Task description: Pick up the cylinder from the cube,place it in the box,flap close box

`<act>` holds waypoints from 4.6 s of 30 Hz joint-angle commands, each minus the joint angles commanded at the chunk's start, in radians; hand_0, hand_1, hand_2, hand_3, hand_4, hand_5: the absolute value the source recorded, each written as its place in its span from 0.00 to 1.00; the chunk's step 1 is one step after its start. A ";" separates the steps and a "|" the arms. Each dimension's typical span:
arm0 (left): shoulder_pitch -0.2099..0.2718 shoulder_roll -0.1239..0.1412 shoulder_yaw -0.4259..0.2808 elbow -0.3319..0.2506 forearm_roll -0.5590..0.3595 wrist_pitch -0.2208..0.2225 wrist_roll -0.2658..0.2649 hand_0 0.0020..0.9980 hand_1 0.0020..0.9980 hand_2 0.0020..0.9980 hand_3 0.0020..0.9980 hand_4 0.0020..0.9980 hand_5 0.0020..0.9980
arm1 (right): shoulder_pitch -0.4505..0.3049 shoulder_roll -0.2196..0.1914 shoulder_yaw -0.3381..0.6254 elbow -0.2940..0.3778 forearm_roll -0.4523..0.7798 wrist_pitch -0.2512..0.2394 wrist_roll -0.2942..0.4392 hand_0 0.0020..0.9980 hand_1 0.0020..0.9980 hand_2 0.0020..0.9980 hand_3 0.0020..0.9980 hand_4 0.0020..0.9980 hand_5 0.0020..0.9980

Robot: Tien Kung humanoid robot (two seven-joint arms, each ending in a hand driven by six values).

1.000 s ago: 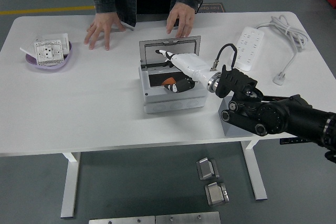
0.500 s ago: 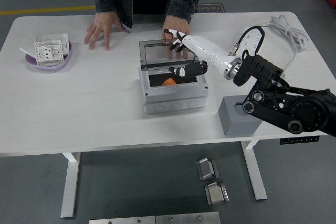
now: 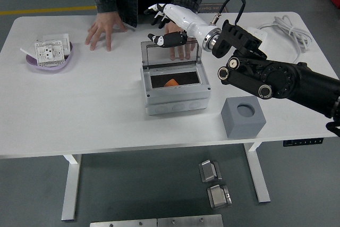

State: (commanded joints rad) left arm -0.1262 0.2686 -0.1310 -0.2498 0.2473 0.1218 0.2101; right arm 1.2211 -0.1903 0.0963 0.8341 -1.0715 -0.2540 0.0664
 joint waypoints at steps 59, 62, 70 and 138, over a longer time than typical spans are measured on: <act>0.026 -0.016 0.014 0.004 -0.031 0.008 -0.006 0.66 0.65 0.64 0.68 0.62 0.55 | -0.212 -0.166 0.019 0.251 -0.363 -0.074 -0.095 0.63 0.58 0.63 0.82 0.51 0.35; 0.026 -0.017 0.017 0.004 -0.036 0.009 -0.007 0.66 0.65 0.64 0.68 0.62 0.55 | -0.225 -0.171 0.021 0.267 -0.375 -0.076 -0.099 0.63 0.58 0.63 0.82 0.51 0.35; 0.029 -0.021 0.014 0.004 -0.028 0.009 -0.004 0.66 0.65 0.64 0.68 0.62 0.55 | -0.259 -0.192 0.048 0.321 -0.423 -0.079 -0.121 0.61 0.57 0.62 0.82 0.49 0.33; 0.050 -0.028 0.046 0.005 -0.064 0.029 -0.009 0.66 0.65 0.63 0.67 0.62 0.52 | -1.194 -0.289 1.191 0.656 -0.334 -0.096 -0.097 1.00 1.00 1.00 1.00 1.00 0.67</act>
State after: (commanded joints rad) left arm -0.0757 0.2403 -0.0851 -0.2447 0.1836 0.1511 0.2015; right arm 0.0268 -0.4792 1.2872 1.4900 -1.4054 -0.3496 -0.0302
